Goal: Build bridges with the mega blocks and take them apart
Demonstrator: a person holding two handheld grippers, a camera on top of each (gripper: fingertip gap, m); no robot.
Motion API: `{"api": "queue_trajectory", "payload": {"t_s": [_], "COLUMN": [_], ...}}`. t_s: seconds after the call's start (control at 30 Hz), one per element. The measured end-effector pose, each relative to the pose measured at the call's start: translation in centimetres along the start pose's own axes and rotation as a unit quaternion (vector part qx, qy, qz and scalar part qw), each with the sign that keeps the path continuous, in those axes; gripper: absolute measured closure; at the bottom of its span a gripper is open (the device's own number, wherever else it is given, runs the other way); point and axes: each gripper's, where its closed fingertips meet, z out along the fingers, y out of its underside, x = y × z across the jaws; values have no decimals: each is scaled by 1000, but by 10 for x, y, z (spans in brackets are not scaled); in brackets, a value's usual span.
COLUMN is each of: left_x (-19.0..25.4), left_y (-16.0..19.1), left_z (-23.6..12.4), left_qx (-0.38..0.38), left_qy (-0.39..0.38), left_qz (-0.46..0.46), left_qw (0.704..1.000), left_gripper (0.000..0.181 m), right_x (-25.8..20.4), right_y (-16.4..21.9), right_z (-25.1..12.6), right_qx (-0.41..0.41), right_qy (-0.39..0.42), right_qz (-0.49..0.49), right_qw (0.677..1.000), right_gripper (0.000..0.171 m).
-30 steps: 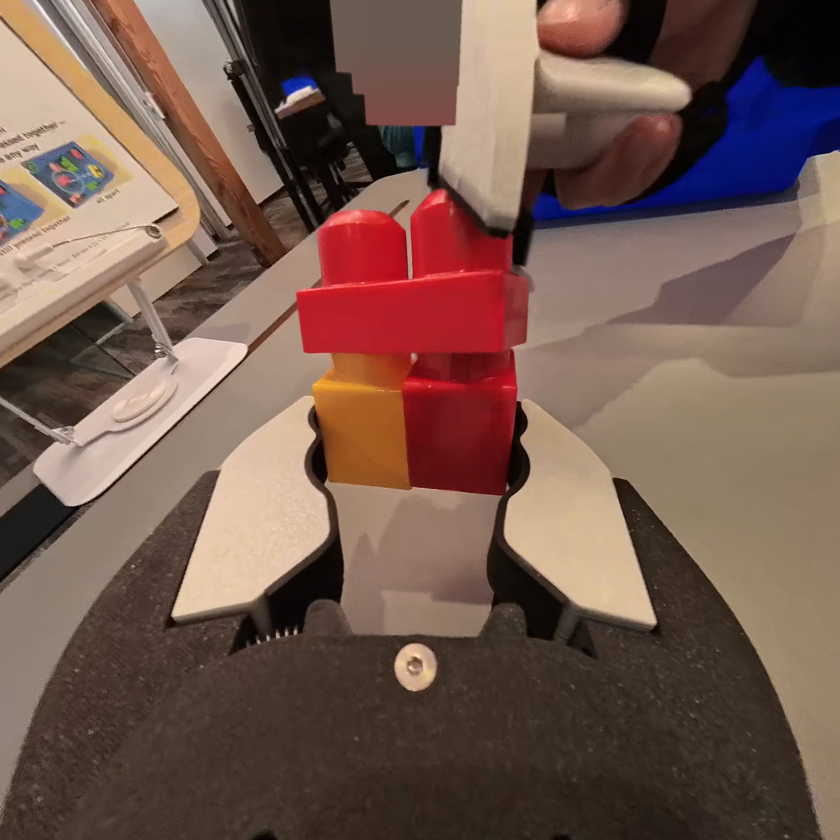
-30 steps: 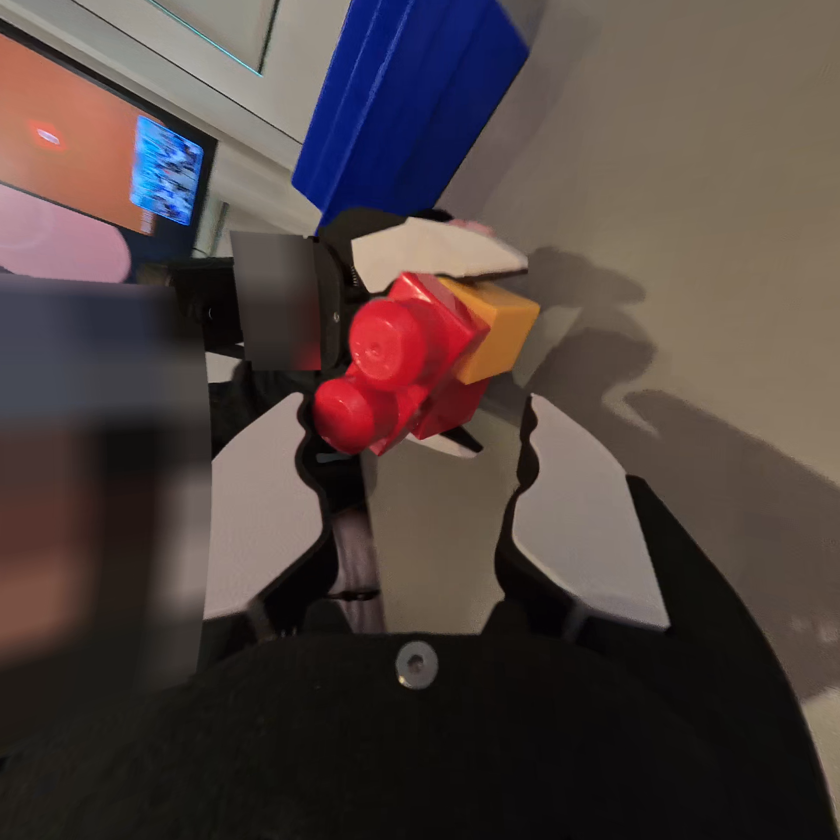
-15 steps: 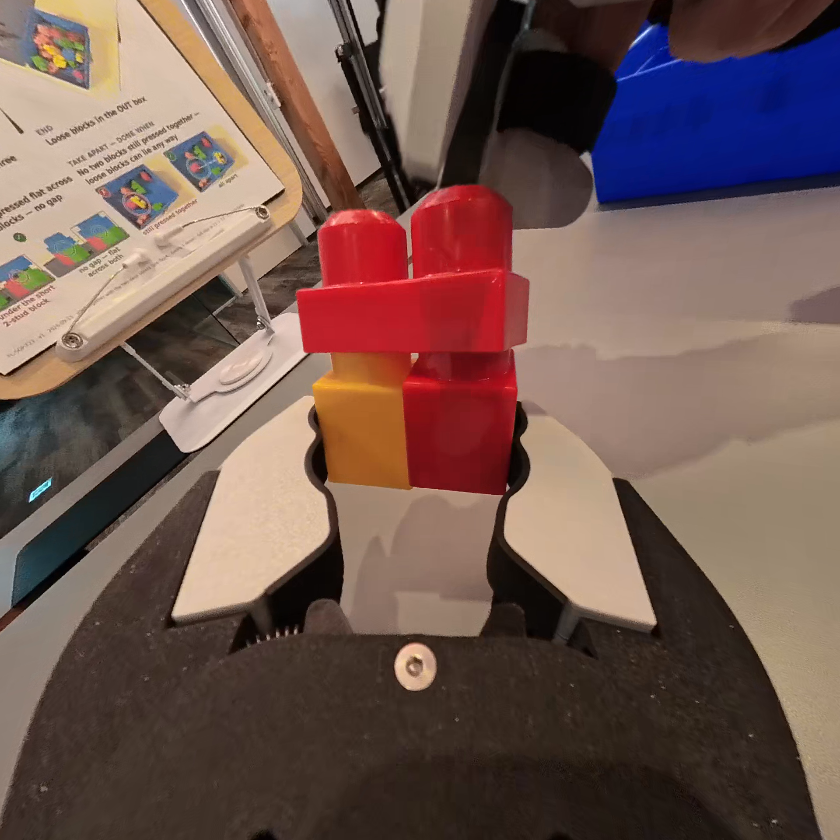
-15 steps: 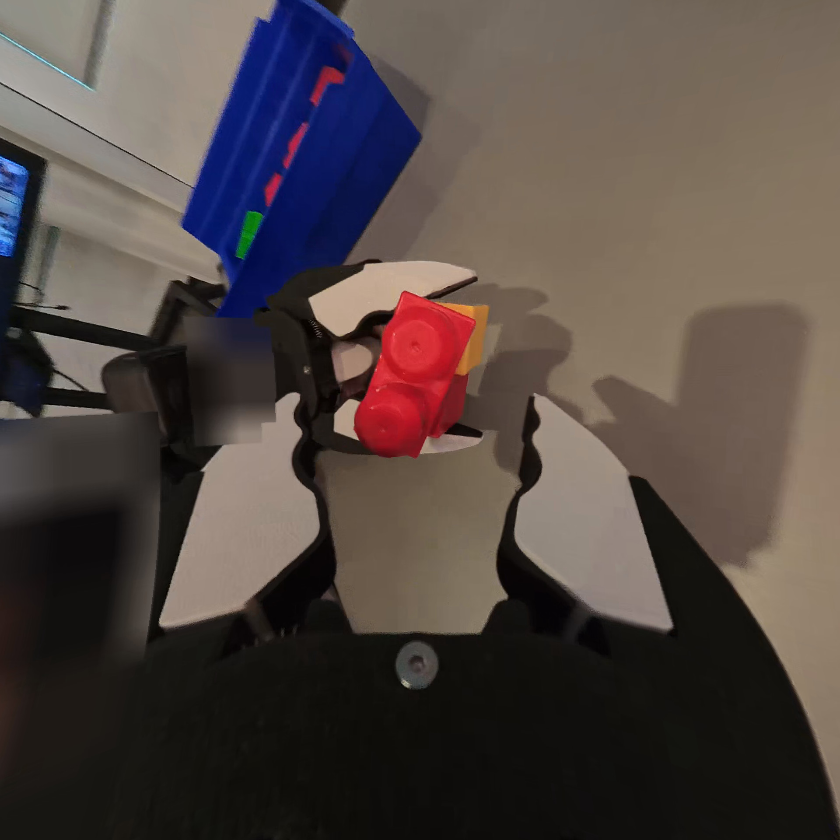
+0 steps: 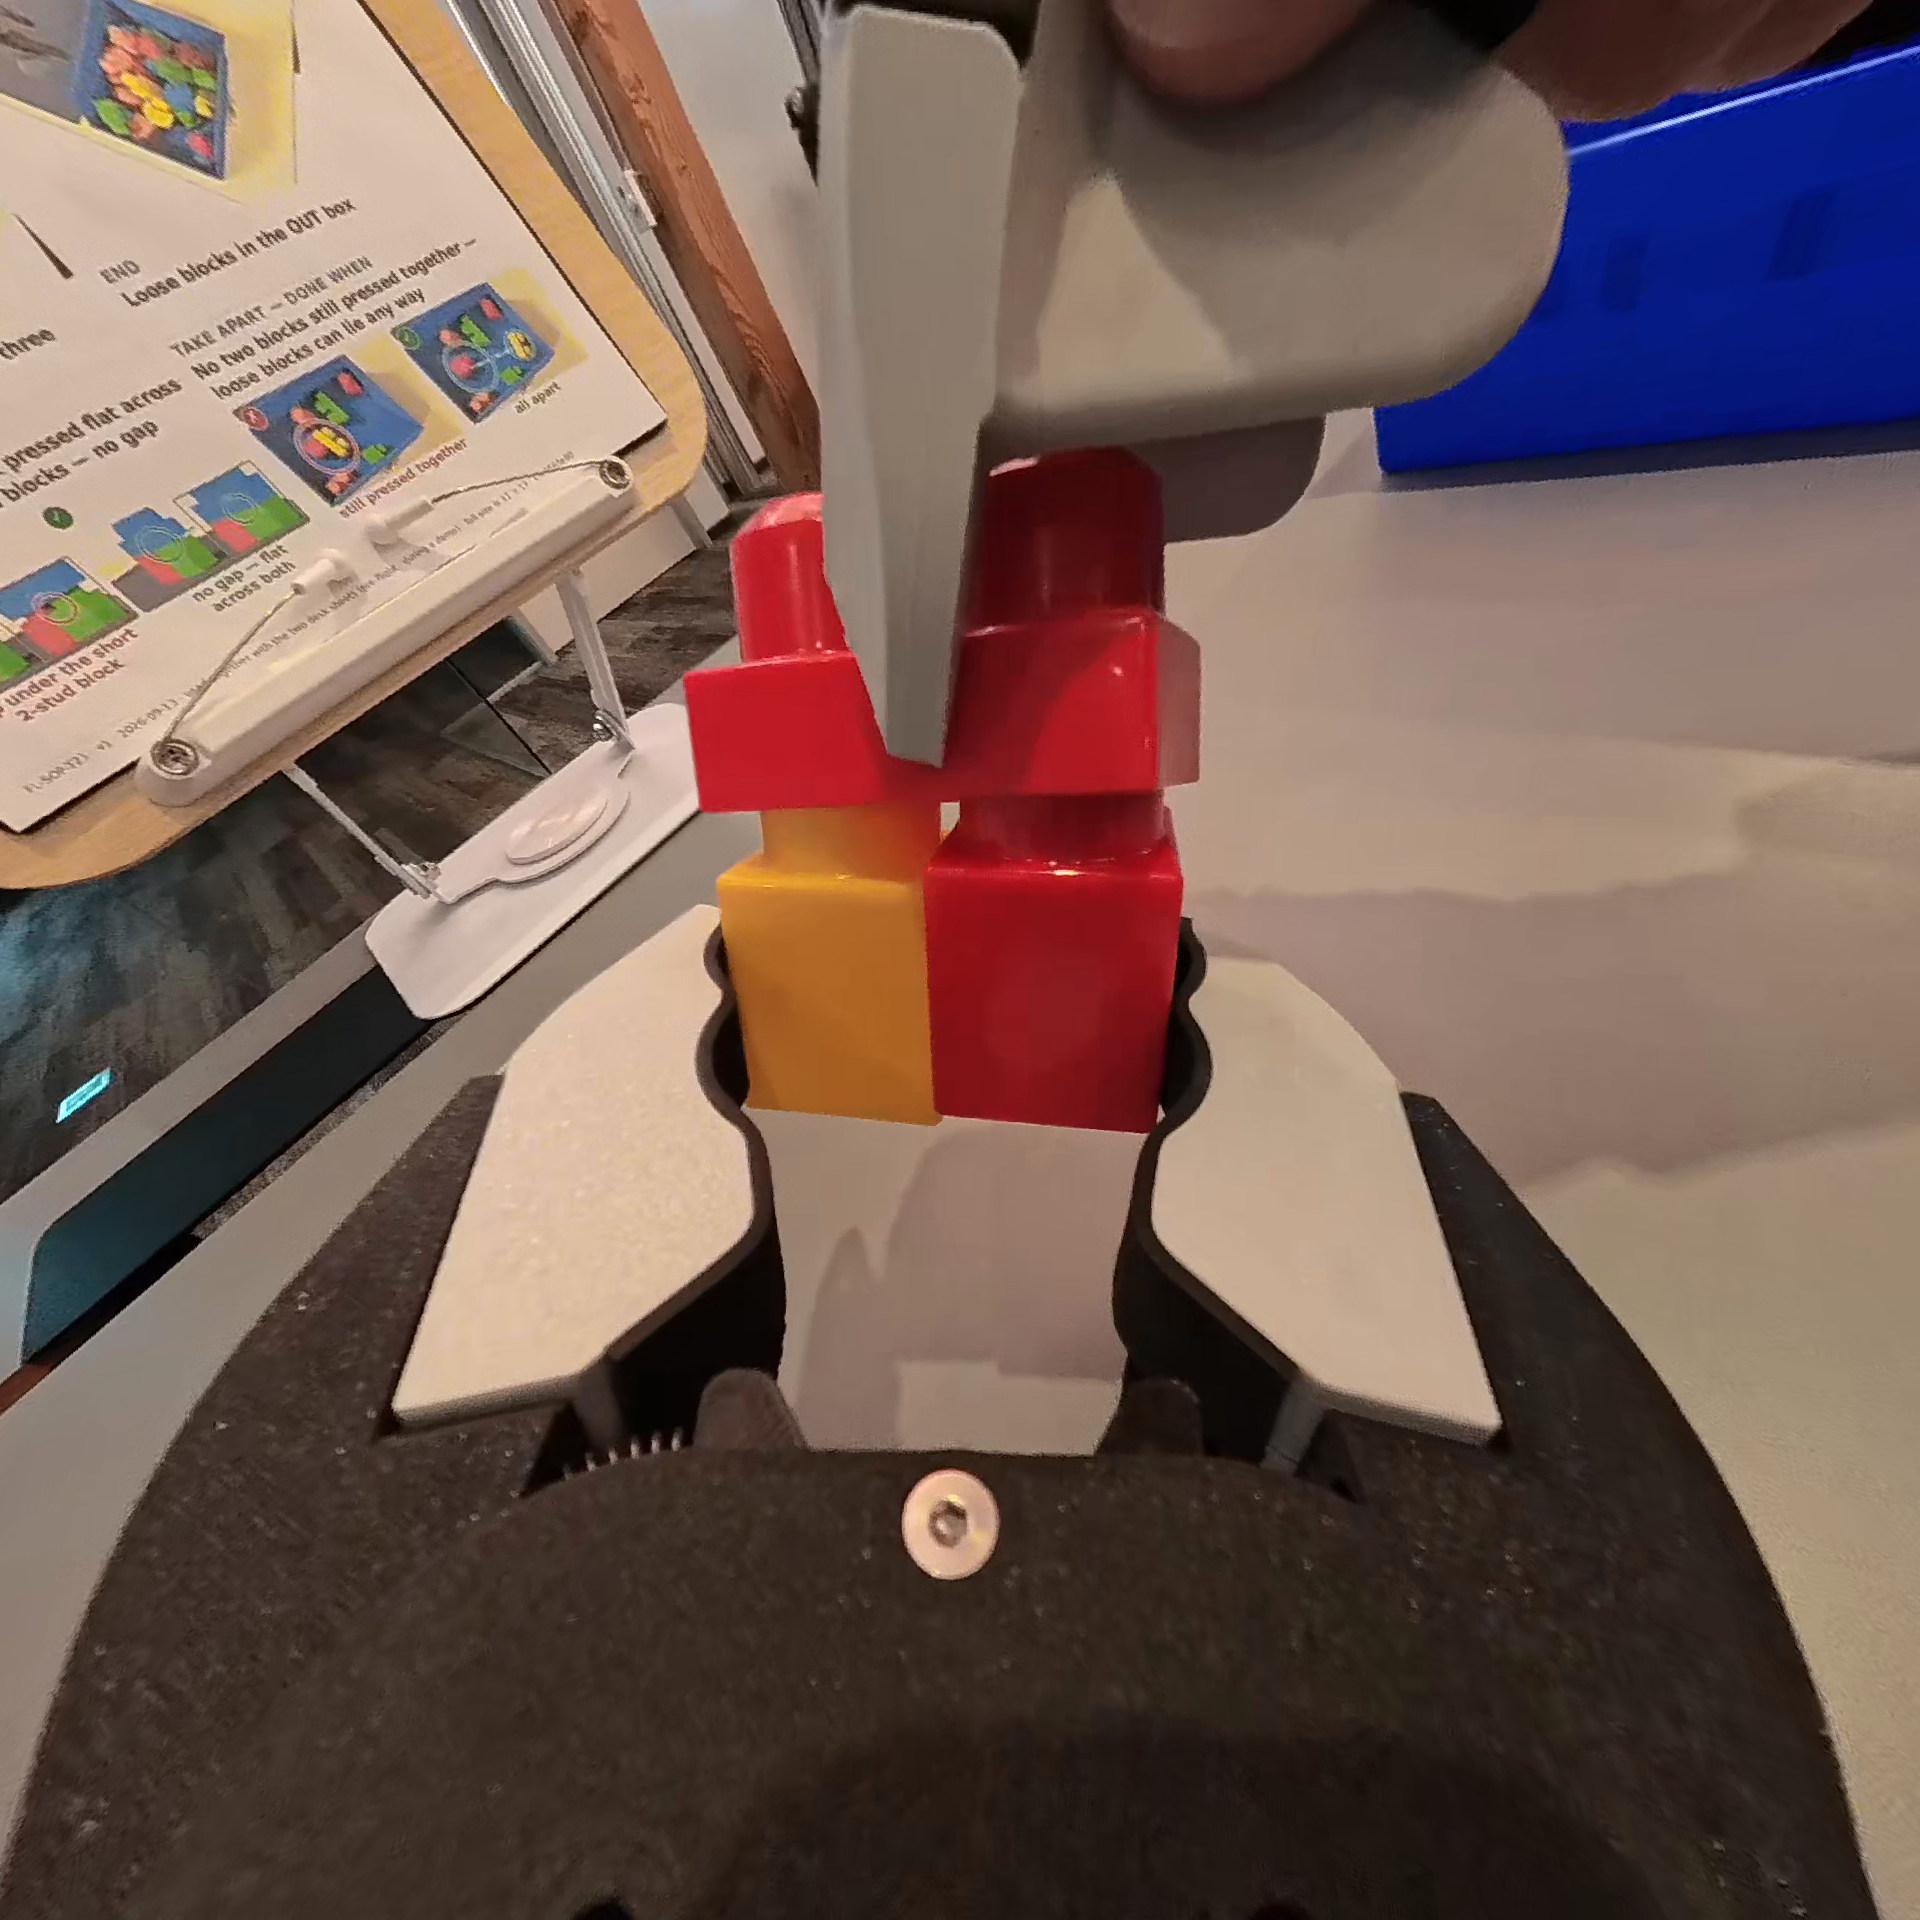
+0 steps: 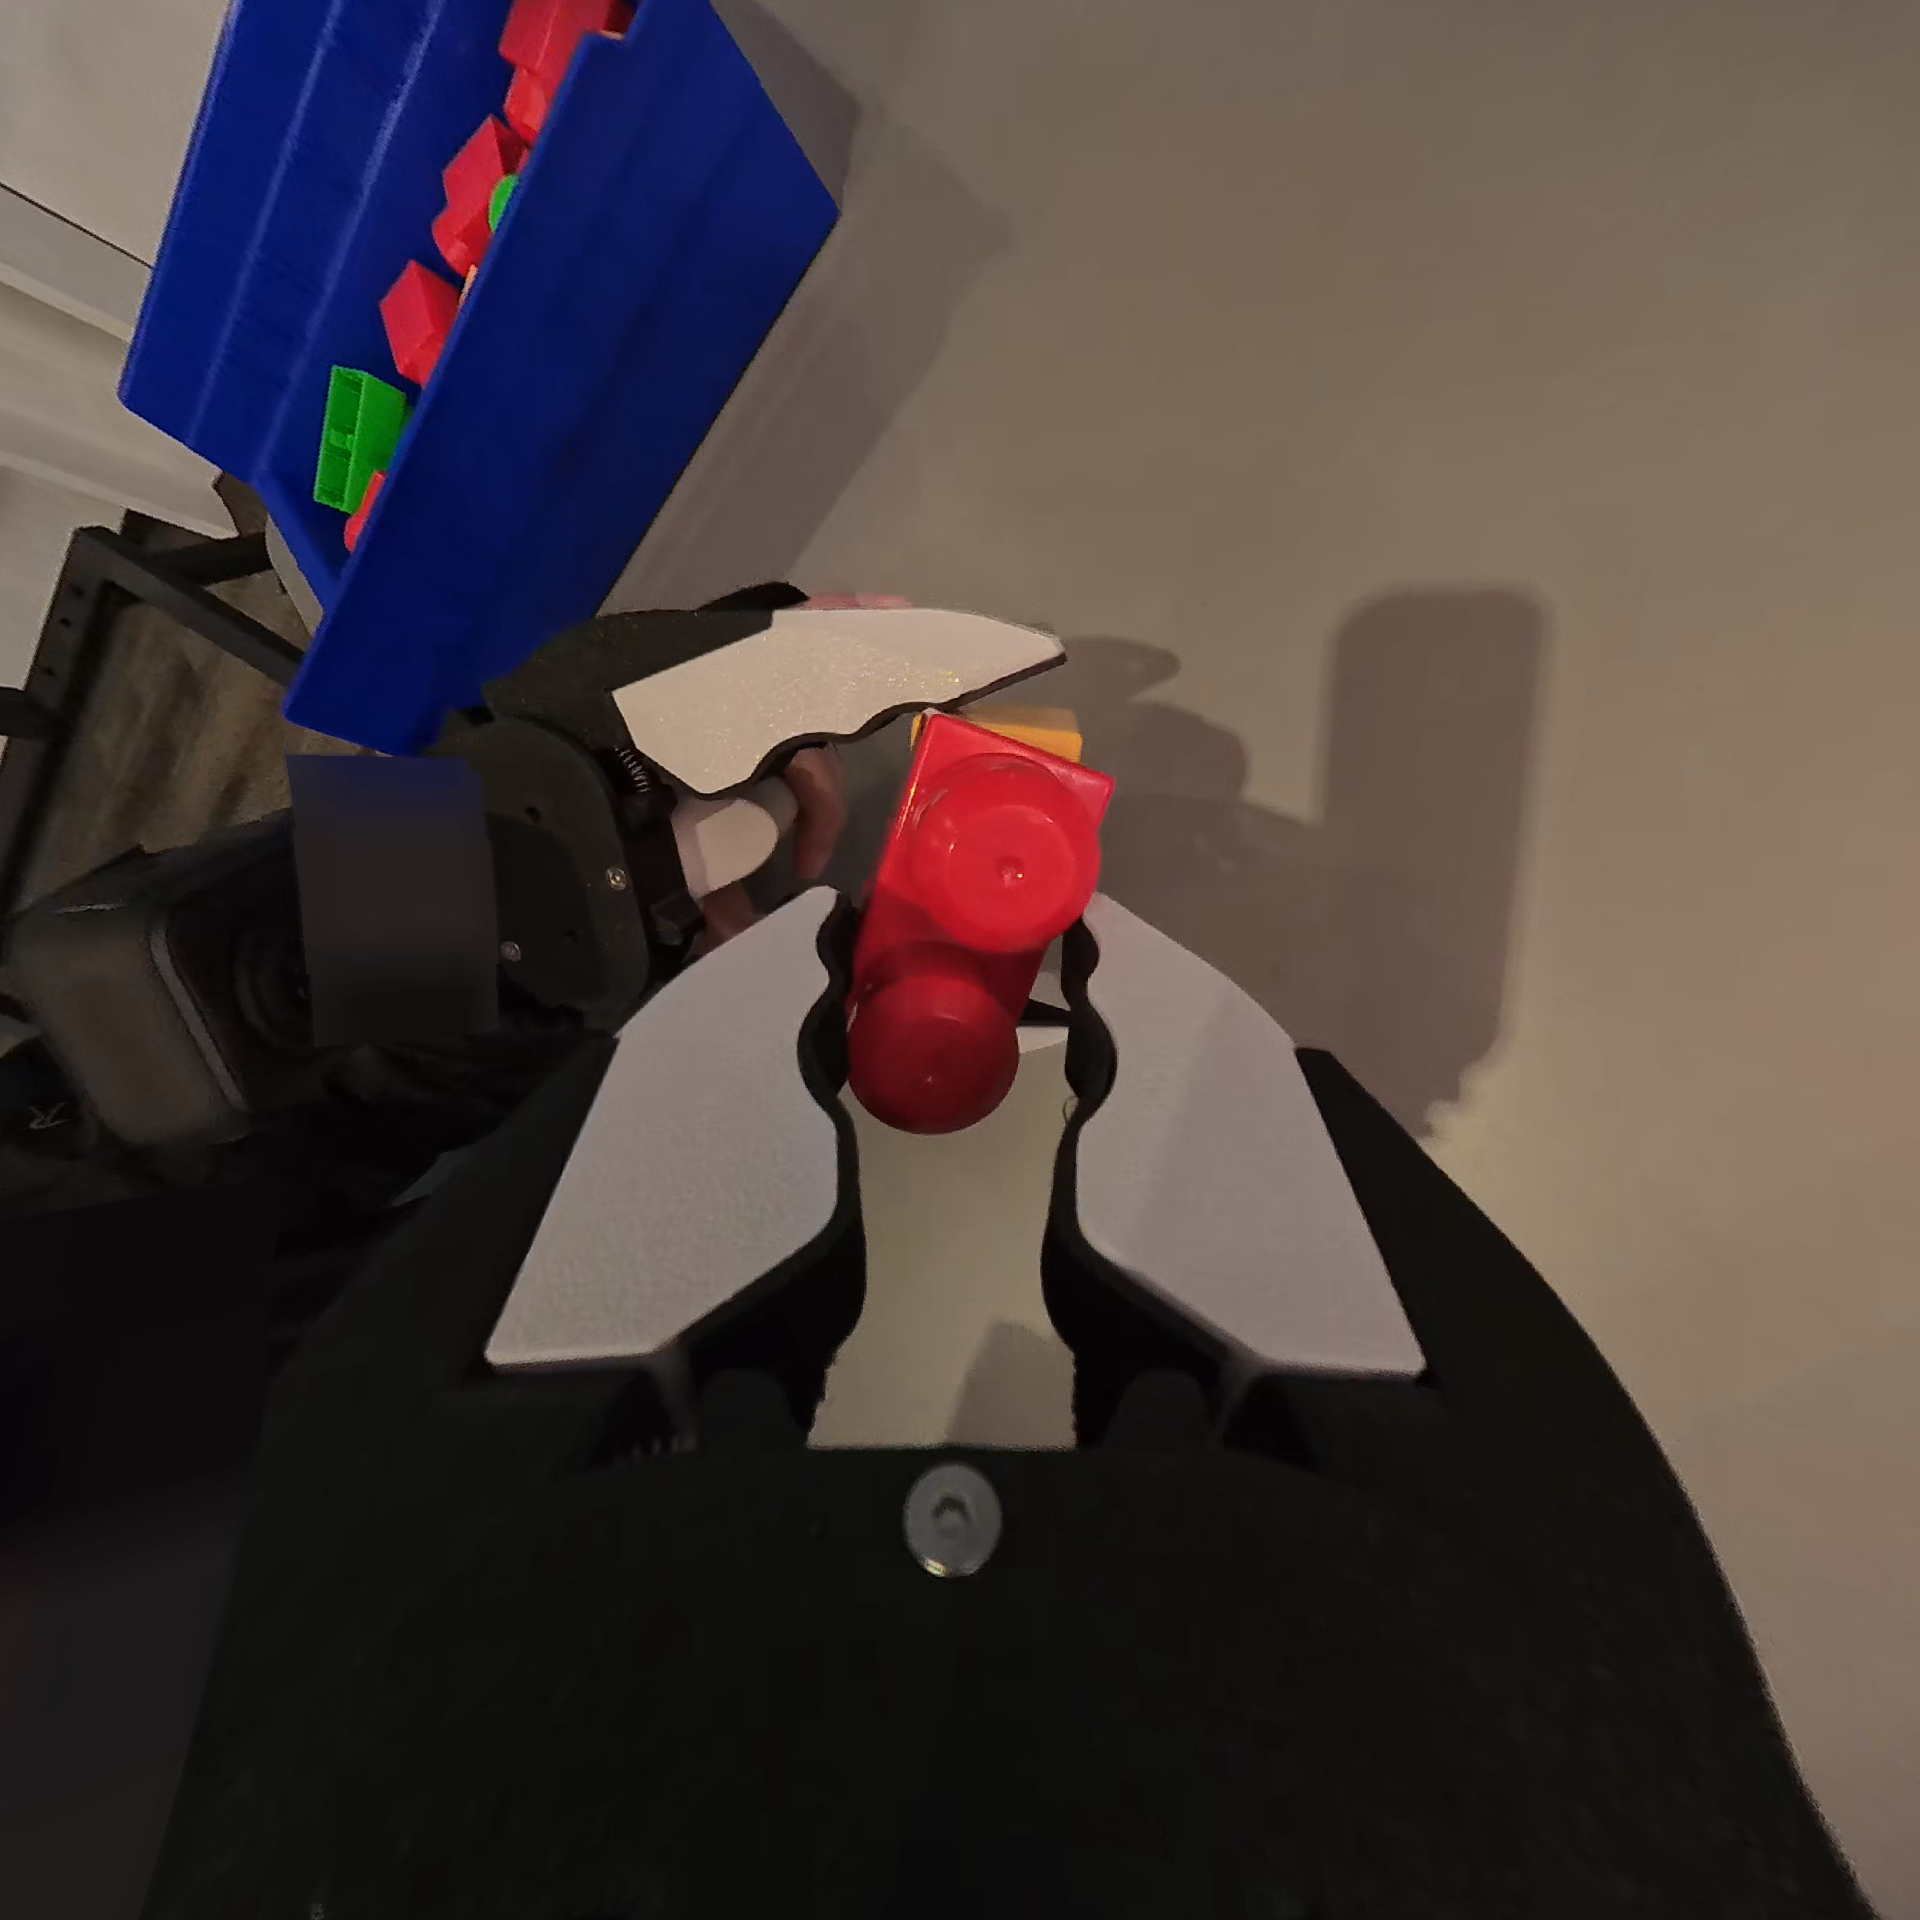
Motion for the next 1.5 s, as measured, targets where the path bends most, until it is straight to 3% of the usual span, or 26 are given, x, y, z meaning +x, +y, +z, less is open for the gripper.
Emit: {"api": "queue_trajectory", "payload": {"t_s": [0.23, 0.43, 1.1, 1.37, 1.5], "left_x": [5, -4, -5, 0, 2], "left_y": [-1, -5, -8, -8, -8], "left_z": [1, -3, -7, -6, -6], "left_qx": [-5, 16, 20, 15, 14], "left_qy": [23, 14, 16, 30, 31], "left_qz": [-19, -47, -45, -38, -36], "left_qw": [1000, 999, 999, 999, 999], "left_gripper": [103, 103, 103, 103, 103], "right_x": [5, 0, 4, 10, 12], "right_y": [4, -7, -9, -3, -2], "right_z": [-1, 0, 4, 7, 7], "right_qx": [-35, 3, 116, 153, 165], "right_qy": [59, 58, -77, -169, -177], "right_qz": [-32, -22, 56, 134, 141], "right_qw": [997, 998, 989, 964, 960], "right_gripper": [135, 136, 137, 138, 138]}}
